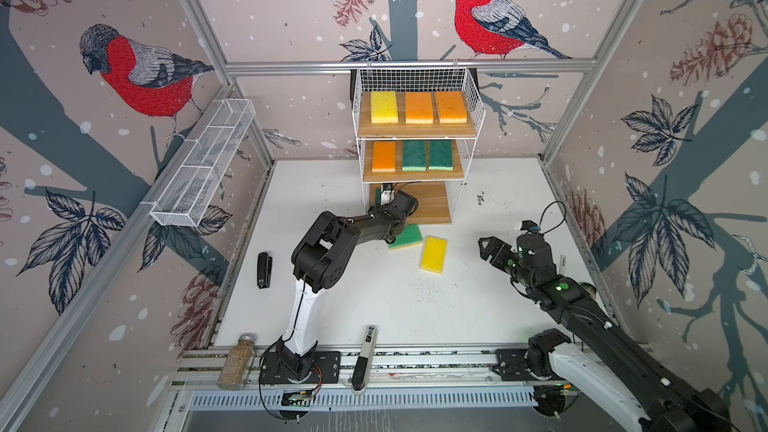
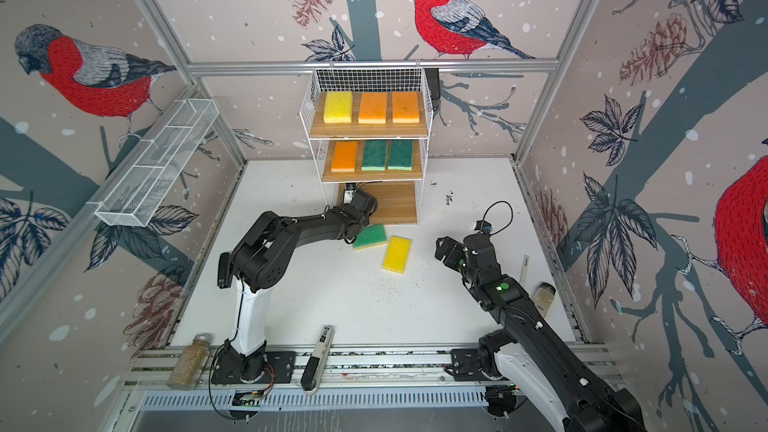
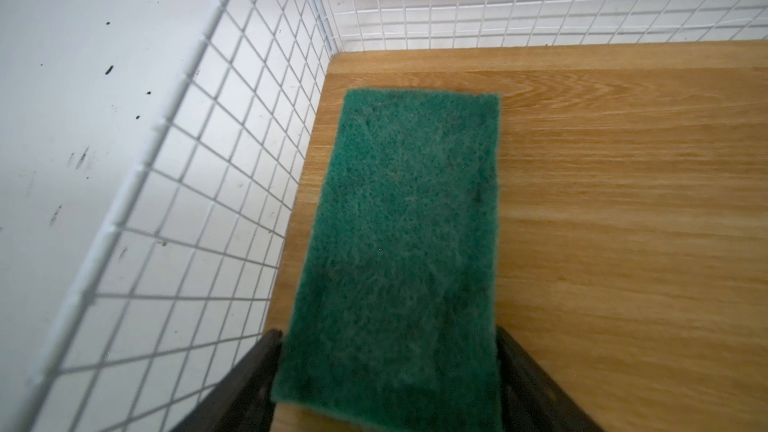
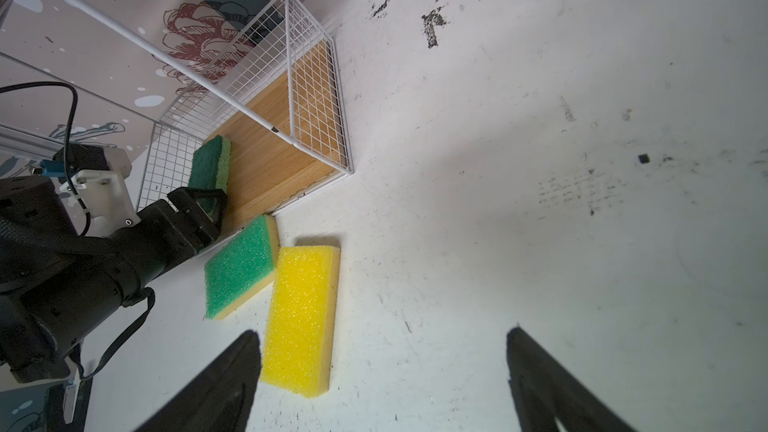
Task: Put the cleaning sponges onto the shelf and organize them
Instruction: 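Open and withdraw the left gripper while the right gripper approaches the yellow sponge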
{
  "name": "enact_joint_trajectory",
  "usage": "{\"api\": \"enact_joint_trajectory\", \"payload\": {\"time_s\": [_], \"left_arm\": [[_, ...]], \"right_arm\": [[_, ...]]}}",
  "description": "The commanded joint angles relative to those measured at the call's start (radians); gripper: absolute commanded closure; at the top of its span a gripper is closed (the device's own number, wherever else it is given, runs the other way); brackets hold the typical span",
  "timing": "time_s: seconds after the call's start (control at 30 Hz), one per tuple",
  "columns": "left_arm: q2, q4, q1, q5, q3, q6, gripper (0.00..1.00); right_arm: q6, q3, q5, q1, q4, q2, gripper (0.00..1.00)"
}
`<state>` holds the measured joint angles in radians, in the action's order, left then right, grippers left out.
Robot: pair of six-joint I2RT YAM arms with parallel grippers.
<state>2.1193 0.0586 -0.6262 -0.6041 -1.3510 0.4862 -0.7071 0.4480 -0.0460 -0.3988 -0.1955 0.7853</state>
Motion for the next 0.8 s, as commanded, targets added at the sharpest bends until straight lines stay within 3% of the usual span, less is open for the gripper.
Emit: {"api": "enact_joint_trajectory", "payload": {"time_s": [0.0,0.53,0.77], "left_arm": [[0.007,0.061,0.003,0.013,-0.013,0.004,0.21],[-0.149,0.049,-0.057,0.031,0.065,0.023,0.19],[-0.269,0.032,-0.072,0.088,0.205,0.055,0.20]], "right_arm": [[-0.007,-0.002,-0.014,0.001,0.007,-0.006,0.08],[-0.009,-0.006,-0.027,0.000,-0.002,-0.033,0.07],[-0.046,-0.008,-0.033,-0.022,-0.006,-0.023,0.07]]}}
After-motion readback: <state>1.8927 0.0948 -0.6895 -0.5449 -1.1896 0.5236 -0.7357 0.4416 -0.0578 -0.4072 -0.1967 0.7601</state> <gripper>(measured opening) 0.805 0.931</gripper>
